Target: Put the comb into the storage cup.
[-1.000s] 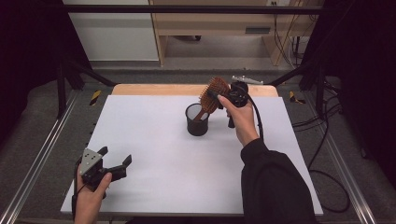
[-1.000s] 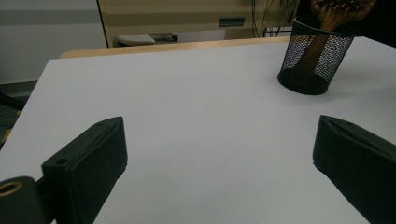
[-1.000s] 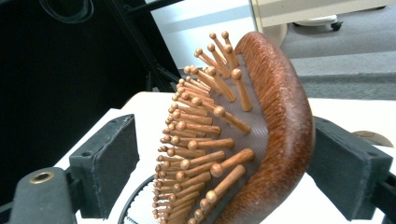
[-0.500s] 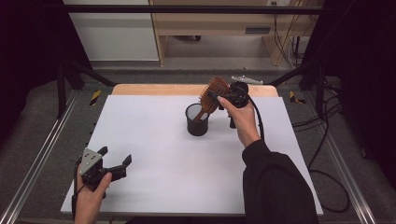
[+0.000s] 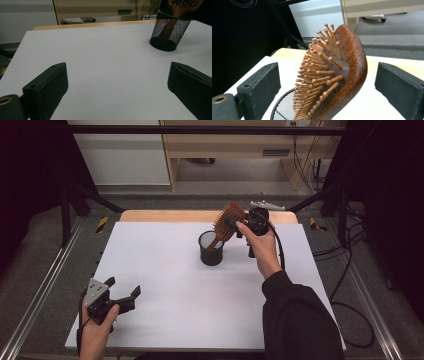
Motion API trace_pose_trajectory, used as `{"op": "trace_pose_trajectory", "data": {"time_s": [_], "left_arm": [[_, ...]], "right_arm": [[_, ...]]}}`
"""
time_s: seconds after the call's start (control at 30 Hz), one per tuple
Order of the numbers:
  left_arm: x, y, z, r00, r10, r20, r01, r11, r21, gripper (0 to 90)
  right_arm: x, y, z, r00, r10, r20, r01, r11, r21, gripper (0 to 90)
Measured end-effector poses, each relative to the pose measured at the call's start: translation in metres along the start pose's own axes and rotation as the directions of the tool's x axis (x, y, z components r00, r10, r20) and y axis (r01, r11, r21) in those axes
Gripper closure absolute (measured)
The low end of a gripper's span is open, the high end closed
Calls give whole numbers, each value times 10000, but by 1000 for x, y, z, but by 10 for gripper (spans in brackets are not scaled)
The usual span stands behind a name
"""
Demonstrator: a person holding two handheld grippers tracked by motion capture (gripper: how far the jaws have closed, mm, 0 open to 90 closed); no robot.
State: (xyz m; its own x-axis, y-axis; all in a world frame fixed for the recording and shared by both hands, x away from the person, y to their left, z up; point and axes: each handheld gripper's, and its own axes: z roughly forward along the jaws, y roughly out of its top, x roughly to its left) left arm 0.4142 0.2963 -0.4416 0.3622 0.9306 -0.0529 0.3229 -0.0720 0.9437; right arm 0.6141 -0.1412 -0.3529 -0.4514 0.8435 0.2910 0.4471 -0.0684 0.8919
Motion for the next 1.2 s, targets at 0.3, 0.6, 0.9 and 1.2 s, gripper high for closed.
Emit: {"op": "trace_pose_trajectory", "data": {"time_s": [0.3, 0.6, 0.9, 1.2], "left_arm": [[0, 1, 0, 10000, 67, -69, -67, 10000, -63, 34], [0, 1, 0, 9999, 77, -104, -78, 9999, -86, 34], [1, 1, -2, 9999, 84, -111, -85, 9999, -138, 34], [-1, 2, -2, 9999, 79, -94, -81, 9996, -271, 34]], "right_arm": [[2, 1, -9, 9993, -357, -102, 356, 9993, -70, 96], [1, 2, -12, 9979, -629, -158, 626, 9979, -189, 102], [1, 1, -12, 9972, -739, -122, 735, 9969, -289, 101], [5, 3, -15, 9966, -794, 220, 806, 9947, -643, 85]]}}
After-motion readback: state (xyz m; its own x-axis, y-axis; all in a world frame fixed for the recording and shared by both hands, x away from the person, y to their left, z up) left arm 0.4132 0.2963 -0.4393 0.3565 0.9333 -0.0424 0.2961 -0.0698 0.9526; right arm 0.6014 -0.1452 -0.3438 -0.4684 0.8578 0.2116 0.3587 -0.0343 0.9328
